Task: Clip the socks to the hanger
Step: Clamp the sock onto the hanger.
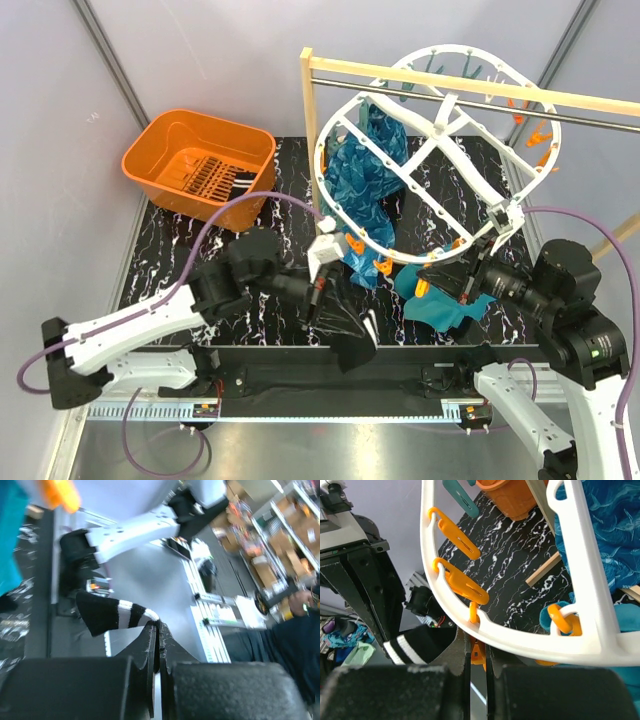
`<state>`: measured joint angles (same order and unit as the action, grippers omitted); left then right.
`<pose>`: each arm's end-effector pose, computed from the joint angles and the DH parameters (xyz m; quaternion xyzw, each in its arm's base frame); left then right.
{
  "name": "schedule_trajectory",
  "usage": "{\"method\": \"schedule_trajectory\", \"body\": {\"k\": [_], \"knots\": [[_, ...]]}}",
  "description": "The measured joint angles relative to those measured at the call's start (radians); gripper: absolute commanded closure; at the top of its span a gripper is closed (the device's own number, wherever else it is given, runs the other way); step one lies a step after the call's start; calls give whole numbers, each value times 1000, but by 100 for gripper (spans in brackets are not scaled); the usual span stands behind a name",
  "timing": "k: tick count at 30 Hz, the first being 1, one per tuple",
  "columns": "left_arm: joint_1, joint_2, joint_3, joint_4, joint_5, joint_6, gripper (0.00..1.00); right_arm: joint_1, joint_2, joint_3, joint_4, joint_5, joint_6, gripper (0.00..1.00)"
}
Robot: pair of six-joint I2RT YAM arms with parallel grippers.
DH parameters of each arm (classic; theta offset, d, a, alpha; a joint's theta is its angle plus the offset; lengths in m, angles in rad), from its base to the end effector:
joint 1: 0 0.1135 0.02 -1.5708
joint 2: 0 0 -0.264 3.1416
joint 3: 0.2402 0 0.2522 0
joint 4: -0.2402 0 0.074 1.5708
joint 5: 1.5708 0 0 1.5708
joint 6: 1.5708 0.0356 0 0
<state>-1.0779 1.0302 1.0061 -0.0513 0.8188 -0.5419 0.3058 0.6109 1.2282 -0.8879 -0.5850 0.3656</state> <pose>0.0852 -0.2136 0.3865 0.4391 0.5770 -0.6530 0.2187 0.0596 0.0394 0.4279 -0.1517 0.7671 0.4076 0.4716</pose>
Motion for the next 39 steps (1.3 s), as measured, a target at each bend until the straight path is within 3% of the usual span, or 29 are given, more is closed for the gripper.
{"method": "schedule_trajectory", "body": {"k": [6,17,23,33,39], "knots": [[-69,164,174,-44,43,94,100,0,-27,-2,0,-43,1,100],[-76,267,348,-225,35,239,100,0,-39,-23,45,-72,91,100],[-131,267,345,-304,-226,261,100,1,-40,3,0,27,156,100],[-354,302,355,-346,-879,284,100,2,-37,36,-81,183,185,100],[-397,382,388,-374,-1116,314,100,4,-14,39,-99,241,186,100]]}}
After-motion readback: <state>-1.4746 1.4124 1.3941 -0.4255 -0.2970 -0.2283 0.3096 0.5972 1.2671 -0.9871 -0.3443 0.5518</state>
